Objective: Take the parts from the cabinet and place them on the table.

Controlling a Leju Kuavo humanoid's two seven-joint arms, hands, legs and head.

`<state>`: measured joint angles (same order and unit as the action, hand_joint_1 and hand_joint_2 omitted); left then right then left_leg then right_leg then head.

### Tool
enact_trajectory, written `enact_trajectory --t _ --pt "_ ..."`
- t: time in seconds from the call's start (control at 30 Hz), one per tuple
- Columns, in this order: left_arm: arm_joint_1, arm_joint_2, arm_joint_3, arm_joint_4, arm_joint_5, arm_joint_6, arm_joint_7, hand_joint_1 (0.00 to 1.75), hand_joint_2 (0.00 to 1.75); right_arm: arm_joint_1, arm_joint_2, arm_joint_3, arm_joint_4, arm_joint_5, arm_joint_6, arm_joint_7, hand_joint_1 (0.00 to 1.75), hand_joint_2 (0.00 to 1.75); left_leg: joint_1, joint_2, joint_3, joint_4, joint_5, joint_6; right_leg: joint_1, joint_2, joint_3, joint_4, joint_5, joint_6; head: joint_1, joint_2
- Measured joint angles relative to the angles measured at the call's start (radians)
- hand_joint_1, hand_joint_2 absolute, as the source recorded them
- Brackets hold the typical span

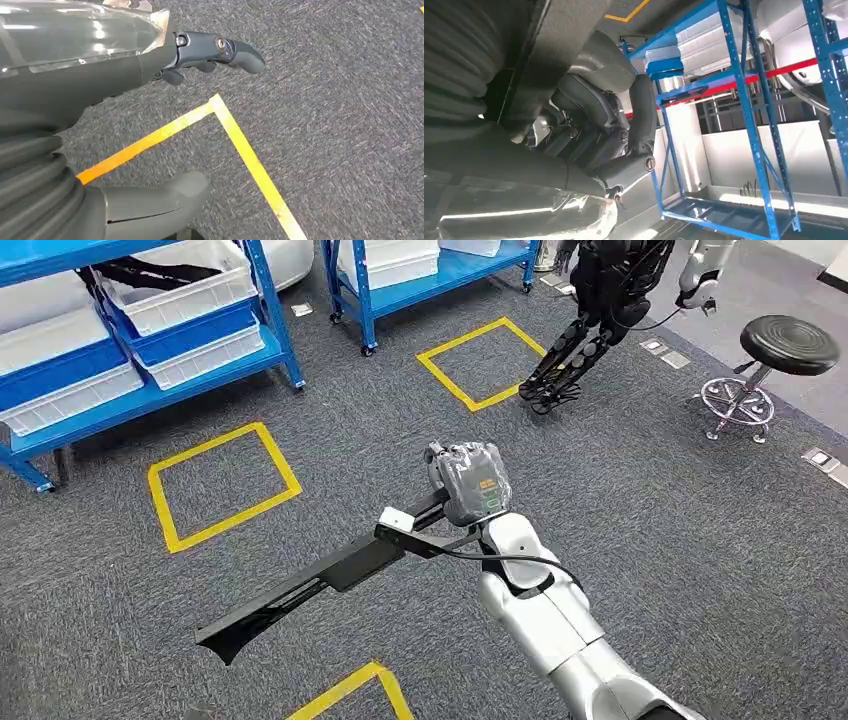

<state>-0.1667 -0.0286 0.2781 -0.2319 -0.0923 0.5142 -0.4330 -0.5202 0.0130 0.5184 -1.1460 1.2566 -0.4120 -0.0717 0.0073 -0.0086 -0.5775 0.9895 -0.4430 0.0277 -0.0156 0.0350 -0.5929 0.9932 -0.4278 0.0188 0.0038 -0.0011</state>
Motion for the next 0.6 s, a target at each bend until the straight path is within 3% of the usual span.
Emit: enact_trajectory --t 0.03,0.07,0.13,0.17,0.2,0.23,0.27,0.33,0.37,0.4,0.47,0.5,0.53,0.57,0.6 --pt "0.000 -0.001 0.000 0.000 0.000 0.000 0.000 0.00 1.75 0.000 -0.001 0.000 -0.001 0.000 0.000 0.000 1.71 1.75 0.007 0.009 0.005 -0.013 0.009 0.009 0.001 -0.009 -0.009 0.016 -0.012 0.000 0.002 0.000" --pt "-0.001 -0.002 0.000 0.000 -0.001 0.000 0.000 0.00 1.75 -0.004 -0.001 0.000 -0.001 0.000 0.000 -0.001 1.71 1.75 0.004 0.009 0.005 -0.017 0.012 0.015 0.005 -0.017 -0.032 0.056 -0.038 -0.006 0.003 0.000" --pt "0.000 -0.002 0.000 0.000 -0.001 0.000 0.000 0.00 1.75 -0.002 -0.002 0.000 0.000 -0.002 0.000 -0.001 1.71 1.75 -0.001 0.016 0.001 -0.016 0.014 0.022 0.001 -0.022 -0.111 0.227 -0.110 -0.019 0.005 0.000" --pt "0.001 -0.002 0.001 0.000 -0.001 0.000 0.000 0.00 1.75 0.000 -0.004 0.000 0.002 -0.002 0.000 0.000 1.71 1.75 -0.004 0.019 -0.002 -0.015 0.015 0.023 0.000 -0.022 -0.145 0.303 -0.136 -0.018 0.005 0.000" --pt "0.001 -0.002 0.001 0.000 -0.001 0.000 0.000 0.00 1.75 0.001 -0.006 0.000 0.003 -0.003 0.000 0.000 1.71 1.75 -0.005 0.020 -0.003 -0.013 0.015 0.024 0.000 -0.023 -0.159 0.333 -0.138 -0.013 0.005 0.000" --pt "0.002 -0.003 0.001 0.000 -0.001 0.000 0.000 0.00 1.75 0.002 -0.008 0.000 0.004 -0.004 0.000 0.000 1.71 1.75 -0.006 0.023 -0.003 -0.011 0.015 0.024 0.000 -0.023 -0.146 0.309 -0.124 -0.006 0.005 0.000" --pt "0.002 -0.004 0.001 0.000 -0.001 0.000 0.000 0.00 1.75 0.001 -0.009 0.000 0.004 -0.004 0.000 0.000 1.71 1.75 -0.007 0.024 -0.003 -0.009 0.014 0.023 0.000 -0.024 -0.105 0.237 -0.092 0.004 0.005 0.000" --pt "0.001 -0.005 0.001 0.000 -0.001 0.000 -0.001 0.00 1.75 -0.001 -0.010 0.000 0.004 -0.005 0.000 0.000 1.71 1.75 -0.008 0.025 -0.004 0.001 0.009 0.017 0.000 -0.045 0.001 0.040 -0.025 0.012 0.005 0.000" --pt "0.001 -0.005 0.001 0.000 -0.001 0.000 -0.001 0.00 1.75 -0.003 -0.009 0.000 0.004 -0.005 0.000 0.001 1.71 1.75 -0.016 0.027 -0.008 0.006 0.006 0.012 0.009 -0.053 0.013 0.014 -0.032 -0.001 0.003 0.000" --pt "0.001 -0.005 0.001 0.000 -0.002 0.000 -0.002 0.00 1.75 -0.003 -0.008 -0.001 0.002 -0.006 0.000 0.002 1.71 1.75 -0.015 0.029 -0.011 0.009 0.005 0.009 0.009 -0.044 0.016 0.007 -0.025 -0.008 0.004 0.000" --pt "0.002 -0.005 0.002 0.000 -0.002 0.000 -0.002 0.00 1.75 -0.002 -0.010 -0.002 0.002 -0.010 0.000 0.004 1.71 1.75 -0.012 0.032 -0.012 0.007 0.009 0.002 0.013 -0.039 0.013 0.009 -0.023 -0.015 0.004 0.000" --pt "0.002 -0.005 0.002 0.000 -0.002 -0.001 -0.002 0.00 1.75 -0.002 -0.010 -0.004 0.002 -0.011 0.000 0.004 1.71 1.75 -0.012 0.035 -0.013 0.008 0.009 -0.002 0.009 -0.037 0.013 0.006 -0.019 -0.022 0.004 0.000" --pt "0.002 -0.004 0.002 0.000 -0.002 -0.001 -0.002 0.00 1.75 -0.002 -0.010 -0.004 0.001 -0.011 0.000 0.004 1.71 1.75 -0.007 0.028 -0.018 0.017 -0.002 -0.009 -0.005 -0.034 0.017 0.001 -0.014 -0.029 0.004 0.000" --pt "0.002 -0.005 0.003 0.000 -0.003 -0.001 -0.002 0.00 1.75 -0.002 -0.009 -0.005 0.001 -0.012 0.000 0.004 1.71 1.75 -0.005 0.020 -0.028 0.046 -0.029 -0.018 -0.004 -0.031 0.016 0.001 -0.013 -0.033 0.002 0.000" --pt "0.002 -0.005 0.003 0.000 -0.004 -0.002 -0.002 0.00 1.75 -0.002 -0.008 -0.005 0.000 -0.012 0.000 0.004 1.71 1.75 0.000 0.016 -0.058 0.120 -0.077 -0.025 -0.004 -0.028 0.015 0.001 -0.011 -0.038 0.001 0.000"
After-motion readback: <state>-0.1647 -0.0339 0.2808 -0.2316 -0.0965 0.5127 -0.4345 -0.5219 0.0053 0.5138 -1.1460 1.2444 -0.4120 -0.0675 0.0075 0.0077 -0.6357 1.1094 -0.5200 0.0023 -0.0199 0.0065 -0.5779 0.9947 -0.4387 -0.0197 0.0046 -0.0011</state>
